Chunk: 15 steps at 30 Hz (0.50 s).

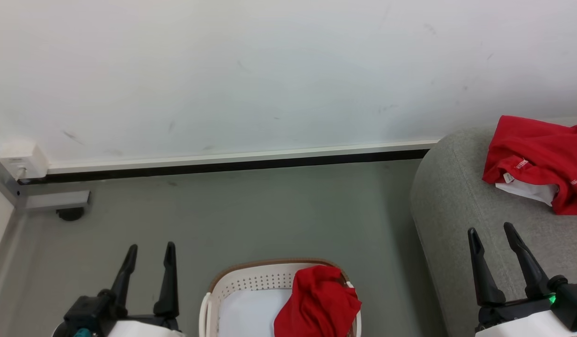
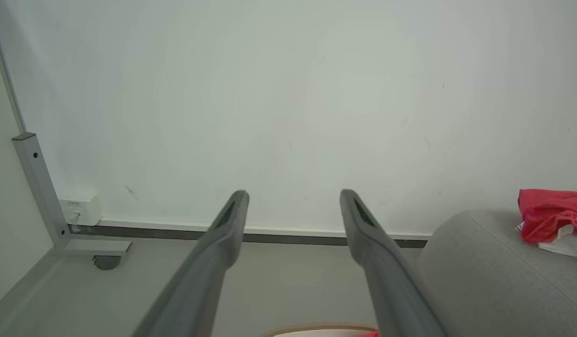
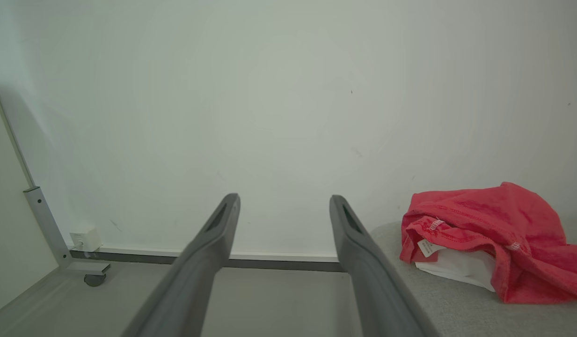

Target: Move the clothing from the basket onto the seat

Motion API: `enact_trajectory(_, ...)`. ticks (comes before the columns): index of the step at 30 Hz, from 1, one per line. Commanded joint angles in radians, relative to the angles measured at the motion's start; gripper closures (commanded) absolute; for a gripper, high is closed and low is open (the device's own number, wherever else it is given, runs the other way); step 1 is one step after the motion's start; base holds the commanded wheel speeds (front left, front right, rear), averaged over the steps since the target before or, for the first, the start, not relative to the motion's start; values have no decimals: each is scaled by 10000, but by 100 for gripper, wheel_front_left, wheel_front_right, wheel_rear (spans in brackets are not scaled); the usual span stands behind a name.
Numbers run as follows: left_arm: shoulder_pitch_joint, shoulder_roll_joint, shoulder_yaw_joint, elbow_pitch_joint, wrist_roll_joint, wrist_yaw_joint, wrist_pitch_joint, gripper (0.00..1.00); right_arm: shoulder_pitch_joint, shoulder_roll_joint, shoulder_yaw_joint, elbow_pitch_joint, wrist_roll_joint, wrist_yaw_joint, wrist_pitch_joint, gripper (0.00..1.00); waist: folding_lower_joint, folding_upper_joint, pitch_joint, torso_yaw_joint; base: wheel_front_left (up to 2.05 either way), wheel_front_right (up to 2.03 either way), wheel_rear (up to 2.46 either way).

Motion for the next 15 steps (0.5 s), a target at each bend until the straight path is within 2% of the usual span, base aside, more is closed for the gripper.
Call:
enact_trajectory(1,142,-49,75,44,84,-52,-4,0,142,20,-40,68,-97,-22,1,0,1,0,7,-16,0,0,0)
enact_trajectory(15,-75,-321,449,224,513,-535,-3,0,-91,211,100,286,-195,-22,0,0,1,0,61,-41,0,0,0)
